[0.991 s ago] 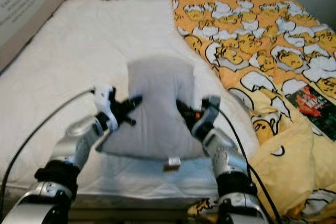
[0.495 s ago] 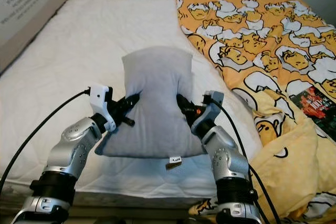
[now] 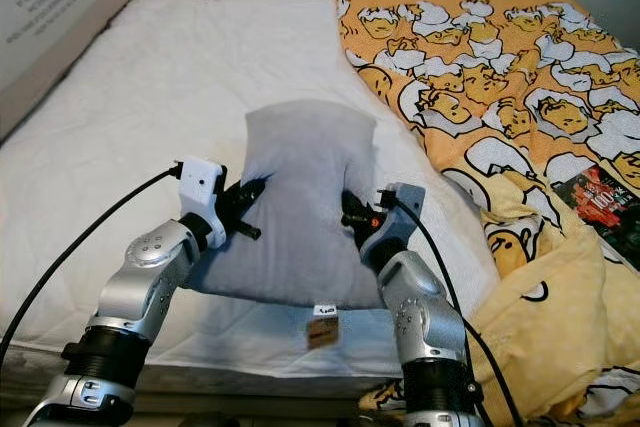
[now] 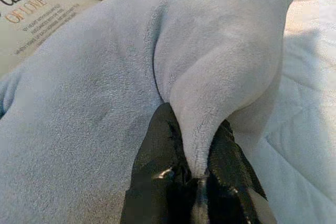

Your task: Clean up the room

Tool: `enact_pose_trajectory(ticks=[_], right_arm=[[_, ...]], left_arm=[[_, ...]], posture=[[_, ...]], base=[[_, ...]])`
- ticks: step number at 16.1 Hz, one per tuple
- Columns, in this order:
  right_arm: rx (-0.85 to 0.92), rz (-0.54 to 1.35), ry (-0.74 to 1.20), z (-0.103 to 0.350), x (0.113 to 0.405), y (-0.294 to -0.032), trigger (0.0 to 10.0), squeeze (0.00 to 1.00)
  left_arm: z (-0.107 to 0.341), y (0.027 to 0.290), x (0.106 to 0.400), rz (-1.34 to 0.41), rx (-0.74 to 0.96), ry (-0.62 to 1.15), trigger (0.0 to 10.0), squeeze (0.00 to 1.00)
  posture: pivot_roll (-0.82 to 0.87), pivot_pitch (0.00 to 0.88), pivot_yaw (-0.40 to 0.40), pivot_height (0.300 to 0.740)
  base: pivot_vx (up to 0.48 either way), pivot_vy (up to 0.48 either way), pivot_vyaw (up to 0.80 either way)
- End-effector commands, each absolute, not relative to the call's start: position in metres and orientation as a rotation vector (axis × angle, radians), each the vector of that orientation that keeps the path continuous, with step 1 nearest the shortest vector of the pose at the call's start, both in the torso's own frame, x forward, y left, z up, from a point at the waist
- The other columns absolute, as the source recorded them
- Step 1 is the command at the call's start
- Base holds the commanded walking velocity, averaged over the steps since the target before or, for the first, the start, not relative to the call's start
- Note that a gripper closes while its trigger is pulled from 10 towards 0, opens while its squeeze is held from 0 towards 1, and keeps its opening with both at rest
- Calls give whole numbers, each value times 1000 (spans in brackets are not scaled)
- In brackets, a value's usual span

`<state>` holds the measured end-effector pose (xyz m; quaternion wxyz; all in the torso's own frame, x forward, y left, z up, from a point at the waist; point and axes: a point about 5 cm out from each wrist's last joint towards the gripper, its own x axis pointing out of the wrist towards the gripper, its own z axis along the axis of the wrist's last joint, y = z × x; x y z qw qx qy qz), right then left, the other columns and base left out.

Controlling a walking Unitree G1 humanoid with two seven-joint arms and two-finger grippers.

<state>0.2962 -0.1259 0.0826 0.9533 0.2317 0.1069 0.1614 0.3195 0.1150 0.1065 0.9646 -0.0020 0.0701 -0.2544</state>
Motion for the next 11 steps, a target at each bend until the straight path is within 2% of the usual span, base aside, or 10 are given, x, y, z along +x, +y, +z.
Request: enact_pose_trajectory(ticks=[1, 3, 5, 11], right_arm=[[454, 359, 187, 92, 297, -119, 10000, 0], [463, 349, 194, 92, 299, -117, 10000, 0], [449, 334, 169, 95, 300, -119, 10000, 0], [420, 309, 154, 96, 304, -120, 10000, 0]], left_arm=[[119, 112, 320, -522, 27, 90, 10000, 0], [120, 112, 321, -515, 40, 85, 10000, 0], [120, 113, 321, -506, 48, 82, 10000, 0], [121, 122, 323, -442, 89, 86, 10000, 0]], posture=[[86, 0, -31, 740], [87, 0, -31, 740], [90, 0, -33, 740], [102, 0, -41, 740]], base=[[0, 296, 0], [0, 328, 0], [0, 330, -800], [0, 333, 0]])
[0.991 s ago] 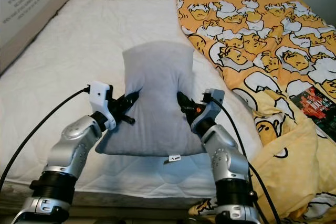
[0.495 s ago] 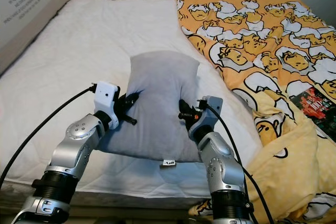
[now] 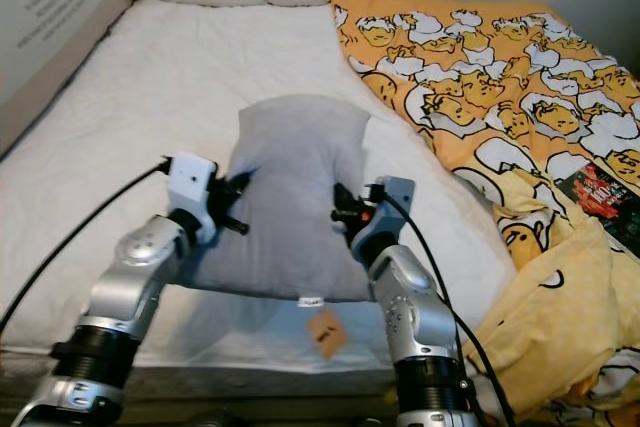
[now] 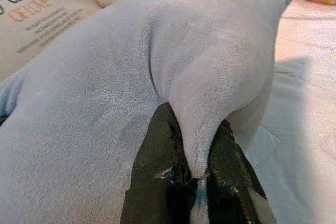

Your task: Clean up the room

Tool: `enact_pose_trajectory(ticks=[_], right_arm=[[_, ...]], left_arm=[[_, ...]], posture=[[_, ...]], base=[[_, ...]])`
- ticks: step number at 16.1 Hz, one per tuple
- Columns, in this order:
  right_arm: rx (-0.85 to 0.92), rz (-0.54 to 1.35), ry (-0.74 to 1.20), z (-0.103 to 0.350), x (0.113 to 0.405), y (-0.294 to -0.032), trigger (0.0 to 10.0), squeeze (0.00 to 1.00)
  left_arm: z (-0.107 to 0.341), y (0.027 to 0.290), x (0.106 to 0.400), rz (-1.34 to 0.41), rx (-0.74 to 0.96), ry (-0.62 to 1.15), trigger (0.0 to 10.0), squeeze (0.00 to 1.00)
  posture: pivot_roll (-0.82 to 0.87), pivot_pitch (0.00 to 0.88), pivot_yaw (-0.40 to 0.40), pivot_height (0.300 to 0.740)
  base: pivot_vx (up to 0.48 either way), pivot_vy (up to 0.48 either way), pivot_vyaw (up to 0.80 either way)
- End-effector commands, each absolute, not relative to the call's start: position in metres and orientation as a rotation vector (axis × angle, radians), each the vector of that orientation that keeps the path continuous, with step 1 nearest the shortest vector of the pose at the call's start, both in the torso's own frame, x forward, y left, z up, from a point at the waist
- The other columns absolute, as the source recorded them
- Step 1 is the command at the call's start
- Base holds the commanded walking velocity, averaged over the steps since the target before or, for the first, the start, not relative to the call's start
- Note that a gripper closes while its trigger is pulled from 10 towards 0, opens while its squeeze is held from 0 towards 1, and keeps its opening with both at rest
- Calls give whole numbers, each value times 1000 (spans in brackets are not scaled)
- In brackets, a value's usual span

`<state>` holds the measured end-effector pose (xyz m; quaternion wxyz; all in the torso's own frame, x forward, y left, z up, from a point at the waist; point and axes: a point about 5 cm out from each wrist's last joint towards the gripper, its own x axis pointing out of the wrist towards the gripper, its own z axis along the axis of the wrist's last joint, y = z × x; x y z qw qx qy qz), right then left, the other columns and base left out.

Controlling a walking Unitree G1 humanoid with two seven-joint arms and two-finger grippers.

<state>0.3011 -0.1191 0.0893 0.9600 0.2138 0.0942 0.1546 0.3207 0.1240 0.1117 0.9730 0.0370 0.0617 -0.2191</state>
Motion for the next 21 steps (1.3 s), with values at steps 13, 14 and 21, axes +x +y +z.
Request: enact_pose_trajectory(ticks=[13, 14, 21], right_arm=[[449, 287, 171, 92, 305, -119, 10000, 0], [451, 286, 171, 92, 305, -119, 10000, 0], [442, 280, 168, 93, 306, -118, 10000, 0]], left_arm=[[123, 124, 324, -427, 118, 90, 10000, 0], [123, 125, 324, -425, 120, 91, 10000, 0], [126, 127, 328, -415, 125, 89, 10000, 0]], posture=[[108, 0, -39, 740], [110, 0, -38, 740], [107, 0, -28, 740]], base=[[0, 348, -121], [0, 375, -800], [0, 402, -149]])
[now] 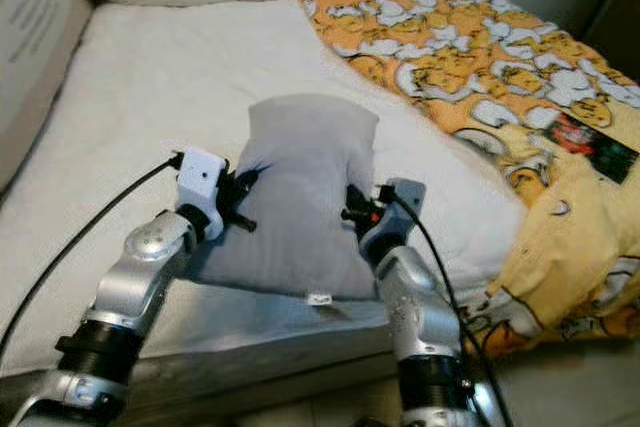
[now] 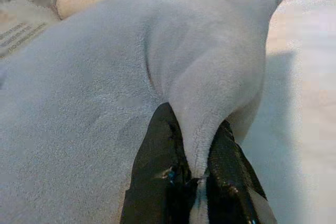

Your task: Clean up the room

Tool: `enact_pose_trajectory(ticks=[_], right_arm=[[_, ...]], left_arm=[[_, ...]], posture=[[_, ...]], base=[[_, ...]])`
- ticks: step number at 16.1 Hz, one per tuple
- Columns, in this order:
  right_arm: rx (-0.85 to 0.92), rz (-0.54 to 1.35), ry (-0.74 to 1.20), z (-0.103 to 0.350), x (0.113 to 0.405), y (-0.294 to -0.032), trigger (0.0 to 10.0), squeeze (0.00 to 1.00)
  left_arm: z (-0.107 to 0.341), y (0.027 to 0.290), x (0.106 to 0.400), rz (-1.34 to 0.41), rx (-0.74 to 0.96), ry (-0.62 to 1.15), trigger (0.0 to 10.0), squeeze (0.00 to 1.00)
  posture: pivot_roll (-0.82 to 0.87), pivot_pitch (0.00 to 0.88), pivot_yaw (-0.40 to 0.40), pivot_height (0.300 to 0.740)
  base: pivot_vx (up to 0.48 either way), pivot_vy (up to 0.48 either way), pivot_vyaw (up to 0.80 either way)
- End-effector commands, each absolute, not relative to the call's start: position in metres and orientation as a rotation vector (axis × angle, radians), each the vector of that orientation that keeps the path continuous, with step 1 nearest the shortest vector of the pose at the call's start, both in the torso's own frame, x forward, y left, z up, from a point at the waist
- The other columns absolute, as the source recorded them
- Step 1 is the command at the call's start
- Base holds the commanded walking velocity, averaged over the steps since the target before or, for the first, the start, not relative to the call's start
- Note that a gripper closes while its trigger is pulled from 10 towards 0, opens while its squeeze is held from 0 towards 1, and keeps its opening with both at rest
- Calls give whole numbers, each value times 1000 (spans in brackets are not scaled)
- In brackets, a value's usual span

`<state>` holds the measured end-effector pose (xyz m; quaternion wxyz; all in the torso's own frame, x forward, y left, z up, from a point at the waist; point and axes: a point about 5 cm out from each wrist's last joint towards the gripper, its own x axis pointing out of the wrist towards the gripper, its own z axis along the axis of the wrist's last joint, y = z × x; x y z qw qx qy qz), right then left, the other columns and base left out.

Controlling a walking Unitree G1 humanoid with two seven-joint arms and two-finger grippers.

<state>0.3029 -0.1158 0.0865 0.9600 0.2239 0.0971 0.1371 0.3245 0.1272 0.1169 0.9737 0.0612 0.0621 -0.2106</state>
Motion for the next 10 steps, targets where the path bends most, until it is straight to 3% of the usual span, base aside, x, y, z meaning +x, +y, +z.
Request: enact_pose_trajectory(ticks=[1, 10], right_arm=[[440, 280, 167, 93, 306, -118, 10000, 0], [395, 277, 156, 93, 306, -117, 10000, 0]], left_arm=[[127, 127, 329, -415, 125, 89, 10000, 0], [126, 127, 328, -410, 129, 92, 10000, 0]], posture=[[105, 0, -27, 740], [109, 0, -30, 740]], base=[[0, 405, 0], [0, 436, 0]])
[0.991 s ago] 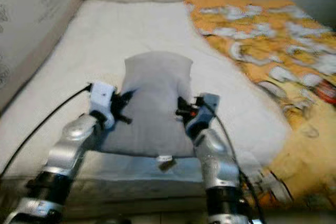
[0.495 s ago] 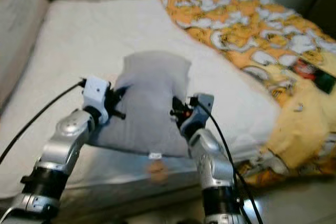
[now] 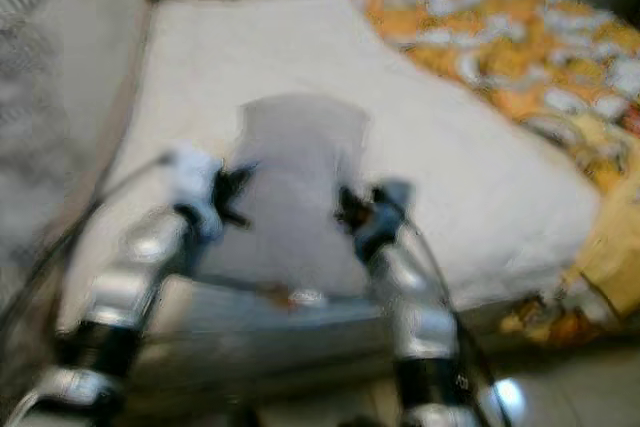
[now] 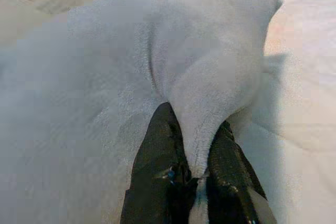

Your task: Clean up the room

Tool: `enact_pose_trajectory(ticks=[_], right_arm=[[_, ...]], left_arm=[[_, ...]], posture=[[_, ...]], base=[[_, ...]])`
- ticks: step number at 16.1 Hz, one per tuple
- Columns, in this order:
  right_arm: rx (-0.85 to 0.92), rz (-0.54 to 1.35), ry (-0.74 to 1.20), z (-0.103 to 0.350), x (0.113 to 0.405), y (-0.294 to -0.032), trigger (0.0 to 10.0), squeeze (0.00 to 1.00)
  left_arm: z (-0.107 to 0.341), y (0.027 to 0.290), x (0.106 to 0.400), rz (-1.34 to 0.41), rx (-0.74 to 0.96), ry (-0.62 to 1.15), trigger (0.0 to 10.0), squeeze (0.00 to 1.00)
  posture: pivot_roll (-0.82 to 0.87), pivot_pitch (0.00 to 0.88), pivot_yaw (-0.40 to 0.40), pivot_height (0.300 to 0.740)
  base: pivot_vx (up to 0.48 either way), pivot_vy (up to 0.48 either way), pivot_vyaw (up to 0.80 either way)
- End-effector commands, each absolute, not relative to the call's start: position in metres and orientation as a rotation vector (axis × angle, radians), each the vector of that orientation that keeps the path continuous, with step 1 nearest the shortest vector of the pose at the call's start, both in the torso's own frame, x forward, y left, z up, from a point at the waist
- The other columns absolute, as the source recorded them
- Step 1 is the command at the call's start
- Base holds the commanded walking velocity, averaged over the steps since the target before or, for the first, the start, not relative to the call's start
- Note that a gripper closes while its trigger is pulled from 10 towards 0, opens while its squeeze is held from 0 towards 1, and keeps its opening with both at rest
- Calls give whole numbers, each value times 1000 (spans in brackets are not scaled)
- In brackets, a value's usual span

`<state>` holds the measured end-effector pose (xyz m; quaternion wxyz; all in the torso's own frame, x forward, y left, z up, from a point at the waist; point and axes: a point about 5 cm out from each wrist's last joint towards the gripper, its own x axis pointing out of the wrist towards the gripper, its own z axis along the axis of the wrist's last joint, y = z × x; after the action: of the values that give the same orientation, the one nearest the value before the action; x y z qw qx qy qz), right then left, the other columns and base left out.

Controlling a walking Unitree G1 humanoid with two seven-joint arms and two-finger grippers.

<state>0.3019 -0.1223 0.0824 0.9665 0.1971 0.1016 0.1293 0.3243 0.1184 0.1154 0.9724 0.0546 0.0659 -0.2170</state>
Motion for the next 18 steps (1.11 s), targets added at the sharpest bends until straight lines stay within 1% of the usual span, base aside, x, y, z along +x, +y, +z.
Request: enact_pose_trajectory(ticks=[1, 9, 18], right_arm=[[393, 274, 157, 93, 307, -117, 10000, 0], [387, 262, 150, 93, 307, -119, 10000, 0], [381, 266, 147, 93, 308, -119, 10000, 0]], left_arm=[[127, 127, 328, -410, 133, 91, 10000, 0], [132, 125, 331, -404, 134, 54, 10000, 0], [134, 123, 332, -405, 128, 43, 10000, 0]], posture=[[109, 0, -30, 740], [108, 0, -28, 740], [104, 0, -28, 740]], base=[[0, 446, 0], [0, 0, 0], [334, 0, 0]])
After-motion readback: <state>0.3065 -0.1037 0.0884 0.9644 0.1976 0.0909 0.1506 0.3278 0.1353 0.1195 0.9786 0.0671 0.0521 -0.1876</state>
